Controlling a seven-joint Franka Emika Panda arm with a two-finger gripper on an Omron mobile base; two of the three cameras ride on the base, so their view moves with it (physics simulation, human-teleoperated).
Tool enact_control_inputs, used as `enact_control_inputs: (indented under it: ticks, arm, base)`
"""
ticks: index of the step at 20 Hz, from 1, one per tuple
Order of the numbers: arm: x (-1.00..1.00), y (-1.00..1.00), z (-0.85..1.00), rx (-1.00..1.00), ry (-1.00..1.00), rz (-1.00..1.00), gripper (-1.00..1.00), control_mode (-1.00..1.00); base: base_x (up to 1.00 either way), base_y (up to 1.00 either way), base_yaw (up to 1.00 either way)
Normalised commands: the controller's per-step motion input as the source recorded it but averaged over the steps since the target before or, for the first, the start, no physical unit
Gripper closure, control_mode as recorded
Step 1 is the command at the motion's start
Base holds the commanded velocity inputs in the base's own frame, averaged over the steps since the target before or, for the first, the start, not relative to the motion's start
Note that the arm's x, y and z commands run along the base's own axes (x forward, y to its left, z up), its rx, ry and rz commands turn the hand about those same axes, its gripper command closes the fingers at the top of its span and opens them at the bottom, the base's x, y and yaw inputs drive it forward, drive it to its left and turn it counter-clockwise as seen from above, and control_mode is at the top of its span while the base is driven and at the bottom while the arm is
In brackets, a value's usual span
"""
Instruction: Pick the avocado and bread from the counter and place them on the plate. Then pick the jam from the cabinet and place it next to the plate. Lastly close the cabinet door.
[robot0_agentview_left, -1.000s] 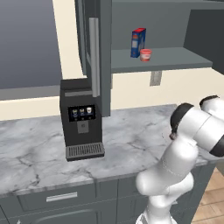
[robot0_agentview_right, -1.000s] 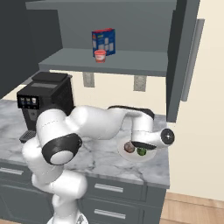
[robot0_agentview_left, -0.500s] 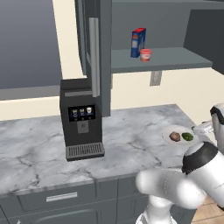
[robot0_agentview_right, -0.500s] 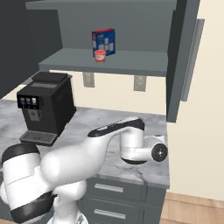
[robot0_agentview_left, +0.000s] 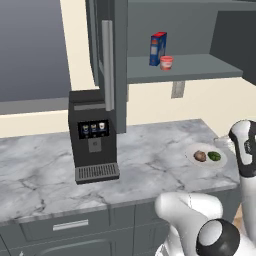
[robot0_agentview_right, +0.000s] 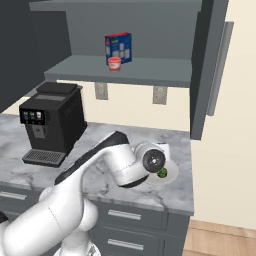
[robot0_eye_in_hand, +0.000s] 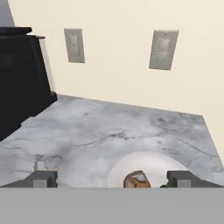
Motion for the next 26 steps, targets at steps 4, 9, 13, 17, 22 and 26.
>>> enact_control_inputs:
  ticks: [4,9,13,17,22,26]
  arm:
    - [-0.22,0.37,0.48,0.00,0.09,-0.14,-1.00,-1.00]
    - [-0.01,0.12,0.43,0.00,0.12,-0.18,-1.00,-1.00]
    - [0.00,0.02,0.61,0.00,0.12,-0.26,-1.00,-1.00]
    - [-0.06,0.04,0.66,0.00,0.09,-0.24,-1.00,-1.00]
    - [-0.14,0.17,0.67,0.00,0.00,-0.10,-1.00,-1.00]
    - [-0.27,0.11,0.68,0.00,0.00,-0.06,-1.00,-1.00]
  base:
    - [0.00,0.00,0.00]
    - [0.00,0.00,0.00]
    - [0.00,0.00,0.00]
    - [0.00,0.00,0.00]
    - [0.00,0.00,0.00]
    - [0.00,0.00,0.00]
